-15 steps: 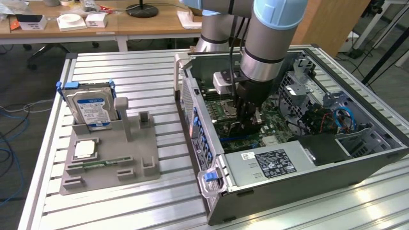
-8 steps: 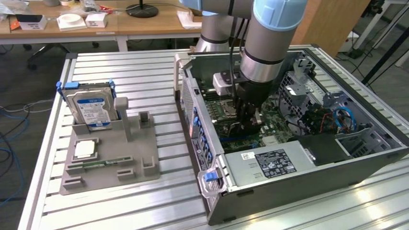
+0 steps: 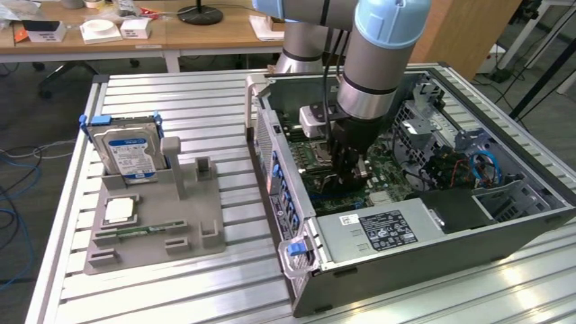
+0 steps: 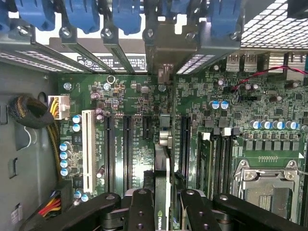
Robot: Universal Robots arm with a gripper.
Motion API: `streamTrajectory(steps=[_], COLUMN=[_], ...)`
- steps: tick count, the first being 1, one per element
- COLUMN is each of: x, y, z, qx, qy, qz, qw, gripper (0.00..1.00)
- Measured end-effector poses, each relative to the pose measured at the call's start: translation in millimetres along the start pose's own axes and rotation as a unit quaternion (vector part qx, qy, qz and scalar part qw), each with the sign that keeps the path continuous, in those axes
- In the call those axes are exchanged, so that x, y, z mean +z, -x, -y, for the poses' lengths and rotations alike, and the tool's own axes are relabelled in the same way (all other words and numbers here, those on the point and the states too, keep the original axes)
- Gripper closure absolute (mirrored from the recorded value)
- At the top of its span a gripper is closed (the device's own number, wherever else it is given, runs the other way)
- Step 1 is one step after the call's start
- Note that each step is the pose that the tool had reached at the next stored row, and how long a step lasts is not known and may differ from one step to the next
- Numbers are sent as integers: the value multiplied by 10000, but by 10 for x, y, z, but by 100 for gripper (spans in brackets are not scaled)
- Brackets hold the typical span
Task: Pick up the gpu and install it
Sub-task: 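Insert the gpu into the slot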
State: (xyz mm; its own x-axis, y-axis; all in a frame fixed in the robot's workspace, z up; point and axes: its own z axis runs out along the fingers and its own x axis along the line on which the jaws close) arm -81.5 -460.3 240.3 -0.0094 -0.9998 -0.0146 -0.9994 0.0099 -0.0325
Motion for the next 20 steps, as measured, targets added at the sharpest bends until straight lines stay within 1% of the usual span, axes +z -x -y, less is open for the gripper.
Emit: streamTrajectory(steps=[2,13,14,15,16,17,19,20], x=[7,14,19,26,23,15,16,15], y=[-1,0,2,3,2,1,0,0], z=[-1,-5,-5,-5,-5,-5,-5,-5], qx=[-1,0,0,1,1,1,0,0], qy=[2,0,0,-5,-4,0,0,0], qz=[-3,1,10,14,10,1,2,1], qw=[10000,10000,10000,10000,10000,10000,10000,10000], gripper=[74,74,74,73,67,67,55,55])
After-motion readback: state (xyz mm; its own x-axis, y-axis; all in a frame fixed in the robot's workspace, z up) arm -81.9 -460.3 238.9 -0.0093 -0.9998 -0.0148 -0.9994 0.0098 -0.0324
